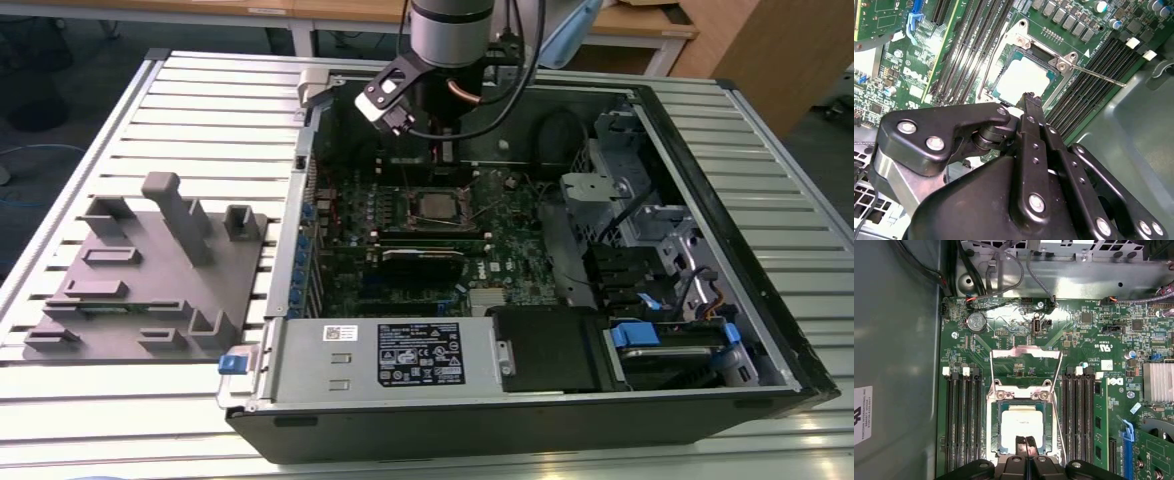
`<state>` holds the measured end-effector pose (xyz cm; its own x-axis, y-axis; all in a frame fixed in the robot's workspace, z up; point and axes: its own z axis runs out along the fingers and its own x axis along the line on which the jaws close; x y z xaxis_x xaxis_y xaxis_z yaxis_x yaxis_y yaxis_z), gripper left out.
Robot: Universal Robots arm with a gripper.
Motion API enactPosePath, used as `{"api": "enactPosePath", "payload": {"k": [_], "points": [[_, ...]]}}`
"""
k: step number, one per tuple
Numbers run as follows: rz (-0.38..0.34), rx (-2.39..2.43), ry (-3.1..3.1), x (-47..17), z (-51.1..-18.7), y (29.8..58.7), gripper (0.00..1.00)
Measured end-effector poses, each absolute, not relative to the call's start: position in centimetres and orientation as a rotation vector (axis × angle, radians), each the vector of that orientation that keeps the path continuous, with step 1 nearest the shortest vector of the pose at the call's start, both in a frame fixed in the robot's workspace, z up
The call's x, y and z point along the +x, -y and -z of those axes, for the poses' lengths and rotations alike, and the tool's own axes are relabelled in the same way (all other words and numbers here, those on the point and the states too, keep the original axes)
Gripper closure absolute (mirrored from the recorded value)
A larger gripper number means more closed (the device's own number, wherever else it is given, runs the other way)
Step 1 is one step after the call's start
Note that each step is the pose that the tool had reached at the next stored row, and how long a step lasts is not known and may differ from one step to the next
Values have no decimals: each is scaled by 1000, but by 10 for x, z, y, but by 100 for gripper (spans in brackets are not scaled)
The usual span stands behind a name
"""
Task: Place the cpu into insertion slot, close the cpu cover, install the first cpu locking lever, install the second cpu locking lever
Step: 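Close the cpu cover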
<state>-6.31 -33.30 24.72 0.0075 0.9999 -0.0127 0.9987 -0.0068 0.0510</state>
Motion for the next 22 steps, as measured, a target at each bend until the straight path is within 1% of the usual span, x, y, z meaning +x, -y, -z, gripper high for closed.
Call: {"api": "enactPosePath", "payload": {"k": [22], "points": [[-41,2197,-2181,-63,-269,333,90]]}}
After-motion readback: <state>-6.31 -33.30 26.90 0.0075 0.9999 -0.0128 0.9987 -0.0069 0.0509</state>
